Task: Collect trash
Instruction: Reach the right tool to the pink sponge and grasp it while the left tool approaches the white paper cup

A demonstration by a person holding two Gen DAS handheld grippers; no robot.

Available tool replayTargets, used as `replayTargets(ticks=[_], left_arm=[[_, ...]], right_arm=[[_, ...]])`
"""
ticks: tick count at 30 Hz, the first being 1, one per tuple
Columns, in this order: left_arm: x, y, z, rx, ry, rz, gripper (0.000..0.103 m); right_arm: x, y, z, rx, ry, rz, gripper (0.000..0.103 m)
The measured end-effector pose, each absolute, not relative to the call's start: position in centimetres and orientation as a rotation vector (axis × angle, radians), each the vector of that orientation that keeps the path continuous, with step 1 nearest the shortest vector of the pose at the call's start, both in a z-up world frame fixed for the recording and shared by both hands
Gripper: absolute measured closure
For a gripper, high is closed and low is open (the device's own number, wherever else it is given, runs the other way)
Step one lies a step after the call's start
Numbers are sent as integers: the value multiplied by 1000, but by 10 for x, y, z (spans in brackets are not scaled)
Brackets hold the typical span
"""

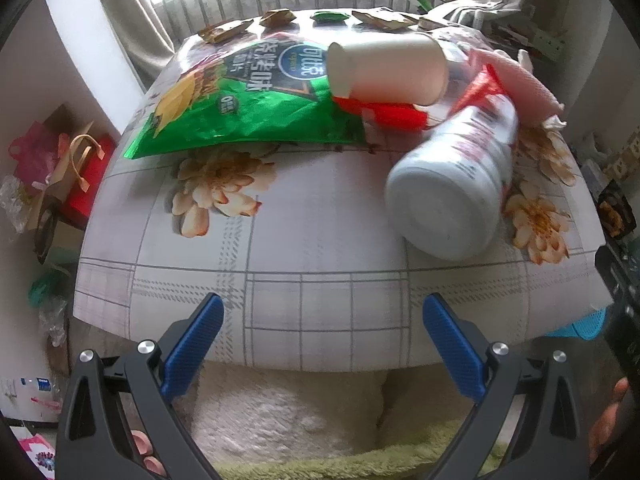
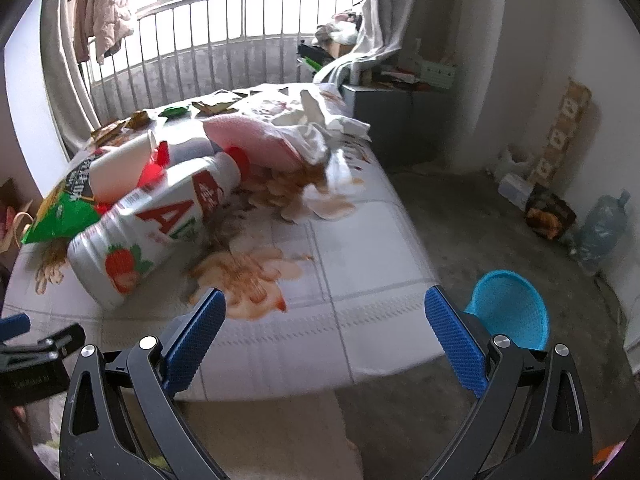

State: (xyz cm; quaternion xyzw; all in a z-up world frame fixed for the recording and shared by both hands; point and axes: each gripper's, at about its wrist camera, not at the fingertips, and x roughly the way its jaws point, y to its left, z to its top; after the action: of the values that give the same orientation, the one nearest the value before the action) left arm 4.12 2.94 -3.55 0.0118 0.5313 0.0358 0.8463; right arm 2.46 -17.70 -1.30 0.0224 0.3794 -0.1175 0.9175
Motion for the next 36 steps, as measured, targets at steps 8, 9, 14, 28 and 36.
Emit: replayTargets(ticks=[8, 9, 14, 28, 36], left_arm=[[48, 43, -35, 21, 1115, 101, 5], [50, 44, -34, 23, 1111, 99, 5], [62, 60, -22, 0, 1054, 76, 5], [114, 92, 21, -247, 793, -149, 5], [118, 118, 14, -423, 770, -219, 6]], right_arm=[[53, -170, -8, 73, 760, -133, 8], [55, -170, -7, 78, 751, -125, 8], [66, -177, 7, 117, 713, -99, 8], [116, -244, 16, 468, 778, 23, 12], [131, -243, 6, 621, 830, 133, 23]])
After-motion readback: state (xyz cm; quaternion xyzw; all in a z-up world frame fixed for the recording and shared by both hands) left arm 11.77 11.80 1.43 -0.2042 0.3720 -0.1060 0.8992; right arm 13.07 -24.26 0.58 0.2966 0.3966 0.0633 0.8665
